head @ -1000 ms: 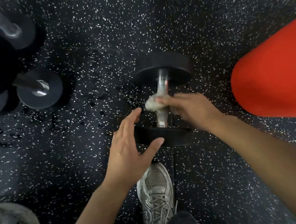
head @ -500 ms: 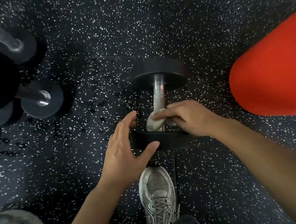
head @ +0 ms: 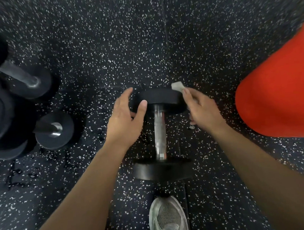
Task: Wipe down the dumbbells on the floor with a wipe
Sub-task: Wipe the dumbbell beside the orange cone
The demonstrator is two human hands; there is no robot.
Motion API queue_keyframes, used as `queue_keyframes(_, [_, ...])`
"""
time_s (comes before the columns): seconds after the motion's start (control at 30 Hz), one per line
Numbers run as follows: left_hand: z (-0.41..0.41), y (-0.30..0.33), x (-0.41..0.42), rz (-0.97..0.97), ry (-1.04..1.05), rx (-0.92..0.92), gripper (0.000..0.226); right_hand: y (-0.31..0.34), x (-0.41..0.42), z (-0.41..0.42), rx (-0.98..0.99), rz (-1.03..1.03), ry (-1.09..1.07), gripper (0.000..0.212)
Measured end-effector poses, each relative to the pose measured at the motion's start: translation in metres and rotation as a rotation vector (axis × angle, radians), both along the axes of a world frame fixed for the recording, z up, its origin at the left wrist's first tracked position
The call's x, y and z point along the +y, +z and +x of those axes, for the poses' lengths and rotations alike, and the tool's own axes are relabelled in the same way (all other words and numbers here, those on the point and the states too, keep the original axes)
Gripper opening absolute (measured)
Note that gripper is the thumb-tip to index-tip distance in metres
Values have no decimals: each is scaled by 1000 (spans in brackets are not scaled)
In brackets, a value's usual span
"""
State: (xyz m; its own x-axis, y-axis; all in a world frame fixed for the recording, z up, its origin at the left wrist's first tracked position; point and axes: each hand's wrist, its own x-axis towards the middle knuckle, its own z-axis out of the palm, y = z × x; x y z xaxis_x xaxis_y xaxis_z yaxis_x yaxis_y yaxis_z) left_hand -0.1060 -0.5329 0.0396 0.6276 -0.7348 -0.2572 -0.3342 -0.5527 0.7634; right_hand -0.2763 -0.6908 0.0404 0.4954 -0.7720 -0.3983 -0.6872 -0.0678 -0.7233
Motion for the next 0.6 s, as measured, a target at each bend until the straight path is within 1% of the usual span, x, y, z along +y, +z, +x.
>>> queue_keyframes(0.1, [14,-6,-11,45,-30,11,62,-5,3,5,90,68,23,62])
queue_keyframes(0.17, [24,-16,-12,49,-40,77,64,-7,4,7,113,154,10,65])
queue_keyframes(0.23, [30,-25,-10,34,-30,198,64,-6,3,10,90,255,-6,63])
queue_keyframes(0.3, [30,-29,-10,1,-7,310,56,-4,3,14,12,365,-45,60])
queue_keyframes(0.33, [28,-29,-10,-15,6,338,54,-2,4,17,-25,401,-61,60])
queue_keyframes(0.5, [20,-26,-10,-98,61,362,52,4,12,28,-114,415,-135,60])
queue_keyframes(0.6, [14,-16,0,-137,81,310,52,13,22,37,-172,402,-183,52])
